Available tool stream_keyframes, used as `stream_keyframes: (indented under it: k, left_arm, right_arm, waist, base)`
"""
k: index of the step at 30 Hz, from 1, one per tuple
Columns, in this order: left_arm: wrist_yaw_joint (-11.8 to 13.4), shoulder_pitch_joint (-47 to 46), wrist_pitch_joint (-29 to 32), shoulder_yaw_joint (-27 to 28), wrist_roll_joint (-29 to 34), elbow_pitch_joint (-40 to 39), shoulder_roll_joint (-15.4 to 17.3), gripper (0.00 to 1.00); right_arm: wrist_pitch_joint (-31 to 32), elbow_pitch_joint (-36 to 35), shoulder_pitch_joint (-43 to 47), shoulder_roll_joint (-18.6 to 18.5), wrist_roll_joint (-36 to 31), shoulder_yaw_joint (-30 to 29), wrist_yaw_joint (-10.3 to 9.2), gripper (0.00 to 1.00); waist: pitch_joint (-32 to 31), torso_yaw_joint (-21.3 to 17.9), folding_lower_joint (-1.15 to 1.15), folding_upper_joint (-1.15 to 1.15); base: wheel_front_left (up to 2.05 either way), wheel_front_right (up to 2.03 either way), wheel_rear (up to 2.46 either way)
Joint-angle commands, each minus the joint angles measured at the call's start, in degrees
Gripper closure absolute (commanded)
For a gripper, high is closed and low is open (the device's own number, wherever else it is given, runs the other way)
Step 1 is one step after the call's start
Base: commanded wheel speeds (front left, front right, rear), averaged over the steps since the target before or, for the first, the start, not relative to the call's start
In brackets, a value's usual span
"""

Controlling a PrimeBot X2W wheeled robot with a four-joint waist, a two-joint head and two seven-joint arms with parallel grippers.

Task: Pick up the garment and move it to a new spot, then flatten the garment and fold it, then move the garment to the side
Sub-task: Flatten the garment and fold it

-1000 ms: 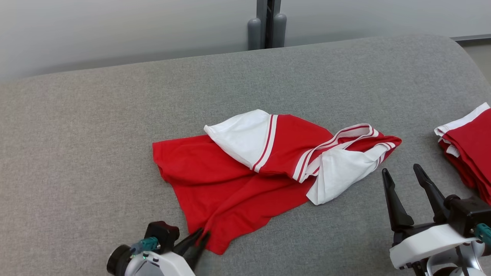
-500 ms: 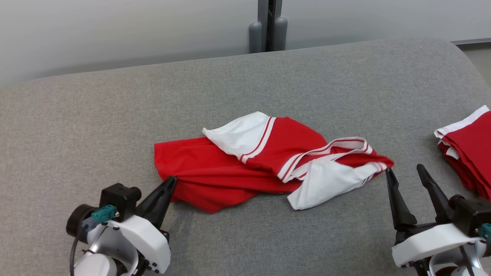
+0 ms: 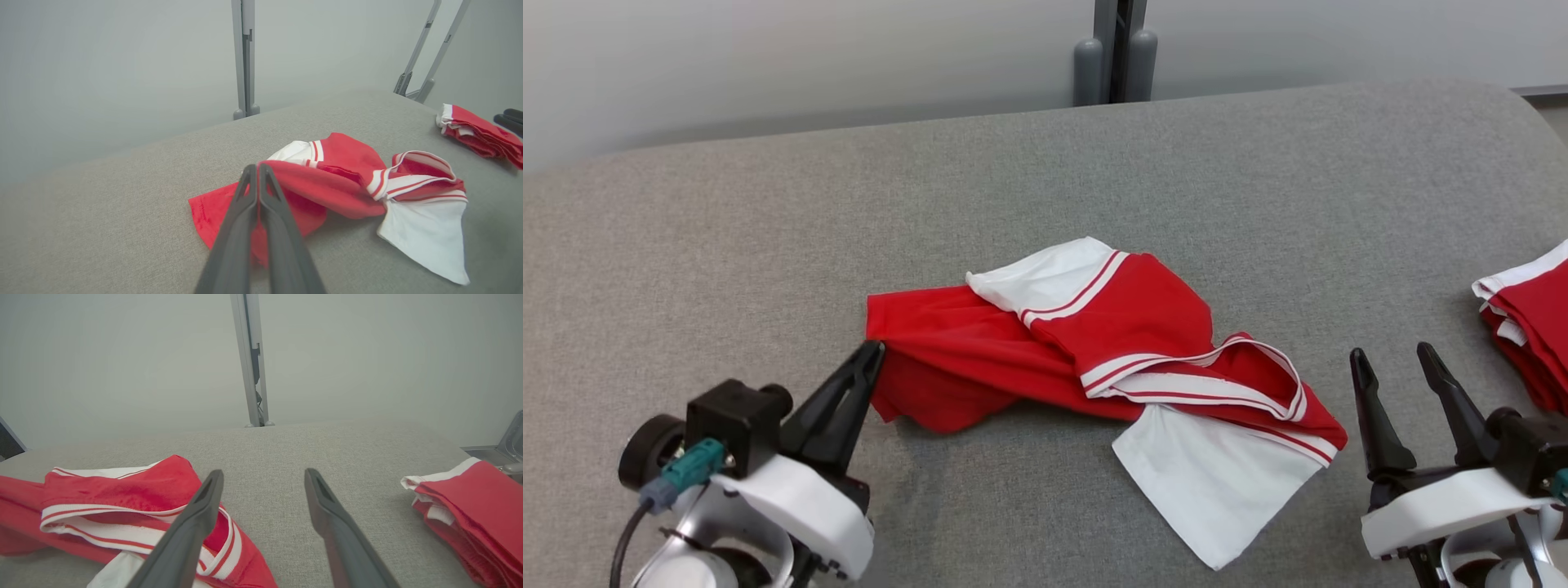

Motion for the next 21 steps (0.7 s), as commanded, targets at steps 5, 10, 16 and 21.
stream_keyframes:
  k: [5, 10, 16, 21]
  left_arm:
    - [-1.3, -6.0, -3.1, 1.7, -0.9, 7.2, -1.3, 1.0]
    - [-3.0, -11.9, -7.6, 2.9, -1.9, 17.6, -3.7, 1.0]
    - [-4.8, -18.9, -12.8, 4.1, -2.4, 28.8, -5.9, 1.0]
    - [-6.3, -25.8, -18.2, 4.7, -1.9, 40.0, -7.7, 1.0]
  right_arm:
    - [-0.3, 0.7, -2.3, -0.2, 0.9, 0.8, -0.02, 0.0]
    - [-0.7, 1.7, -3.6, -0.2, 1.5, 1.6, -0.02, 0.0]
    - [-1.3, 2.5, -4.9, -0.2, 2.3, 2.1, -0.02, 0.0]
    - [-1.9, 3.3, -6.2, -0.2, 2.7, 2.6, -0.02, 0.0]
  waist:
    - [2.3, -1.8, 0.0, 0.0]
    - [4.4, -4.1, 0.0, 0.0]
    - [7.0, -5.5, 0.0, 0.0]
    - [9.0, -6.3, 0.0, 0.0]
  base:
    - [0.0, 0.0, 0.0]
    - [0.0, 0.0, 0.0]
    - [0.0, 0.0, 0.0]
    - [0.0, 0.0, 0.0]
